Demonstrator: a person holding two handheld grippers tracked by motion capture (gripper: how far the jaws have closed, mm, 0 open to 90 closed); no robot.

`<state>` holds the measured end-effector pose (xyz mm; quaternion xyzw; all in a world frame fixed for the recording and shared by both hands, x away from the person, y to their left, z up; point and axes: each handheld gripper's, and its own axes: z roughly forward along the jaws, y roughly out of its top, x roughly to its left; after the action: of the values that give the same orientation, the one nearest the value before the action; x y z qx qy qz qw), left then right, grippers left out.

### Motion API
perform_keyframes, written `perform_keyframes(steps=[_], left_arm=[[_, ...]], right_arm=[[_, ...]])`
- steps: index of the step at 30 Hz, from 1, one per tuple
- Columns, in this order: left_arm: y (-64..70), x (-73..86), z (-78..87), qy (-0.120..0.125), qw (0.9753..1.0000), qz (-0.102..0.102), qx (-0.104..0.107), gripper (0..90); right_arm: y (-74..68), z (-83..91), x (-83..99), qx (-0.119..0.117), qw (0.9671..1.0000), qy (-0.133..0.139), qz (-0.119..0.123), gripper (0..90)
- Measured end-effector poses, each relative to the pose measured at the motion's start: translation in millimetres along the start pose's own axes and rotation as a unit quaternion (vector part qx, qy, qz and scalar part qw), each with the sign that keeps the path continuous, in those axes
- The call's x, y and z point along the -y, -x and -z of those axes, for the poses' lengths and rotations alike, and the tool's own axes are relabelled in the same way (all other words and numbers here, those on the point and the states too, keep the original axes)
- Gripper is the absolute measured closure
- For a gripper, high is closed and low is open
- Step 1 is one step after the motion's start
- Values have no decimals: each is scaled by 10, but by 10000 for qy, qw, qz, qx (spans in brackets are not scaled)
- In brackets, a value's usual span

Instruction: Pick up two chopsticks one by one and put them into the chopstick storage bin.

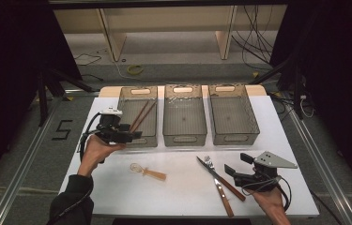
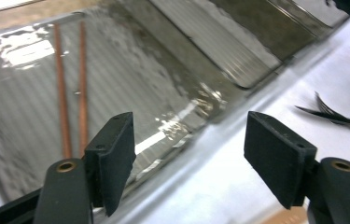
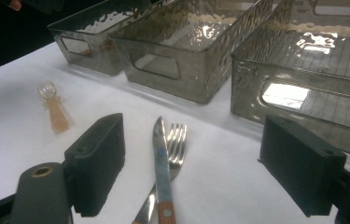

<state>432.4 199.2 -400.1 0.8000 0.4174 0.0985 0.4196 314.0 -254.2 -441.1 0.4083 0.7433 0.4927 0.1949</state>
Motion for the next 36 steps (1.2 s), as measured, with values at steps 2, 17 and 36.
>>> perform_keyframes(steps=[2, 17, 36], left_arm=[[58, -10, -4, -55, 9999, -102, 59, 305], [240, 44, -99, -419, 9972, -521, 333, 241], [460, 102, -228, -851, 9895, -1027, 552, 217]], right_arm=[[-1, -2, -1, -7, 10000, -3, 2, 230], [-3, 2, -1, -21, 10000, 6, 8, 230], [-5, 1, 0, -63, 10000, -11, 8, 230]])
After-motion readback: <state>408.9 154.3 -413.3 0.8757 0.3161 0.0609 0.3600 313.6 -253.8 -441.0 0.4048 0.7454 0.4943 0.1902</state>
